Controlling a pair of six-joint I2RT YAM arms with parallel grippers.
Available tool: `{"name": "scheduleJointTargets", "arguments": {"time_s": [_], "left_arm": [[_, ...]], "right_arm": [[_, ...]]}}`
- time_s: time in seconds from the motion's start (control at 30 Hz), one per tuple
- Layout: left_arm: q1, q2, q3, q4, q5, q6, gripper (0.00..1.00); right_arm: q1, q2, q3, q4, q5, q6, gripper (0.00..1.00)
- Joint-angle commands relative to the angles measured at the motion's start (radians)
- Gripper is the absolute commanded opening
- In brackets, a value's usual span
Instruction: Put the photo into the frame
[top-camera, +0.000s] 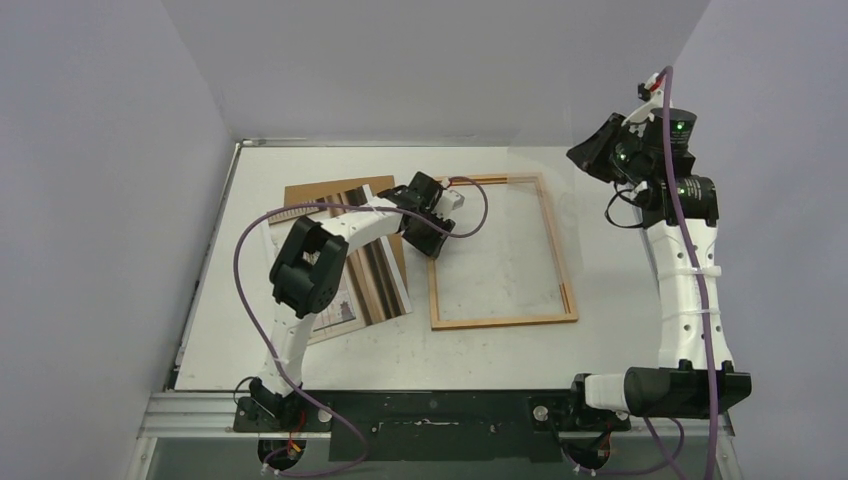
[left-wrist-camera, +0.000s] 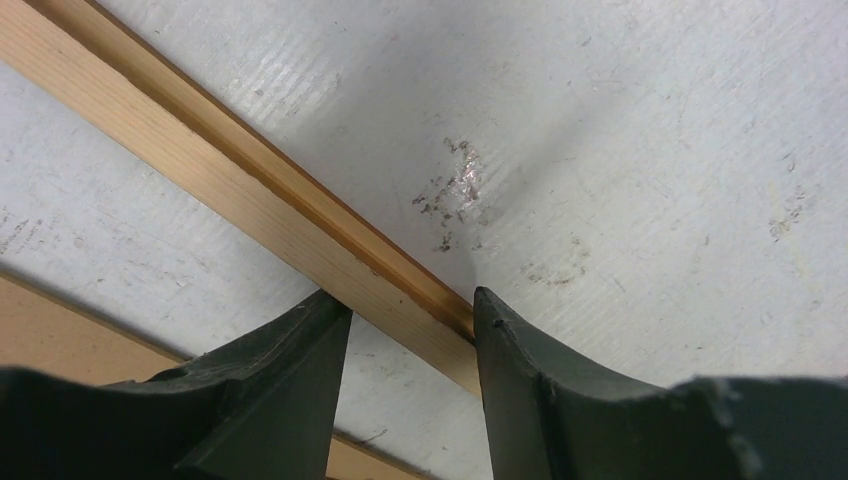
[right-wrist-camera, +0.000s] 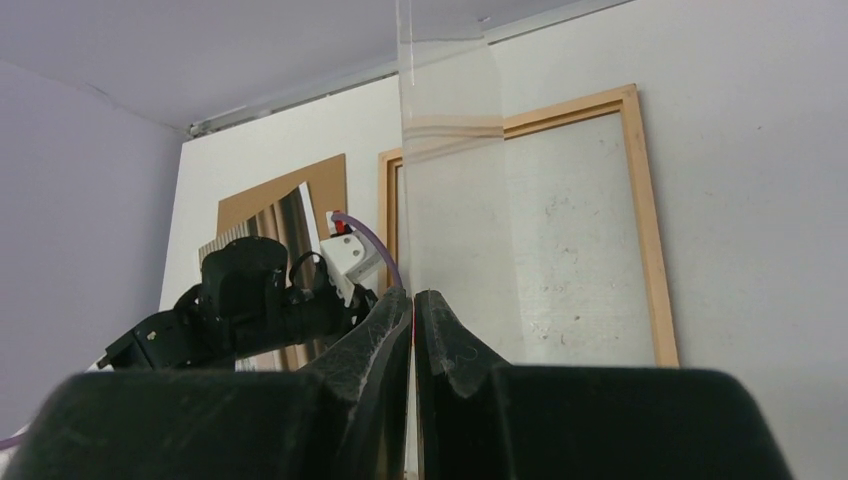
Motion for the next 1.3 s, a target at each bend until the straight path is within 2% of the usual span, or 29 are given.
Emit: {"name": "scheduleJointTargets", "arguments": {"time_s": [0.0,0.63,0.83,0.87,0.93,1.0,1.13,1.27], "left_arm": [[0.016,-0.028,-0.072,0.043,-0.081,0.096,0.47],[0.204,-0.153,-0.274,0.031,-0.150,0.116,0.48],[0.218,-0.230,-0.360,0.054,-0.149,0.147,0.49],[0.222,-0.236,-0.353,0.037,-0.132,0.136,0.52],[0.224,-0.259,-0.333,0.008,-0.074,0.108,0.67],[0.227,-0.296,-0.304,-0.013,-0.007,0.075,0.78],[0.256,-0.372,-0.235,-0.065,0.145,0.019,0.87],[0.333,-0.446,-0.165,-0.108,0.301,-0.024,0.90]], "right_arm": [[-0.004,-0.045,-0.057,0.115,-0.066,0.051,0.05],[0.032,-0.075,-0.154,0.198,-0.109,0.104,0.05],[0.137,-0.058,-0.171,0.231,-0.078,0.123,0.05],[0.157,-0.053,-0.168,0.233,-0.066,0.124,0.05],[0.192,-0.042,-0.162,0.241,-0.051,0.131,0.05],[0.213,-0.033,-0.152,0.247,-0.048,0.138,0.05],[0.240,-0.028,-0.134,0.261,-0.051,0.160,0.05],[0.289,-0.020,-0.129,0.301,-0.058,0.197,0.05]]}}
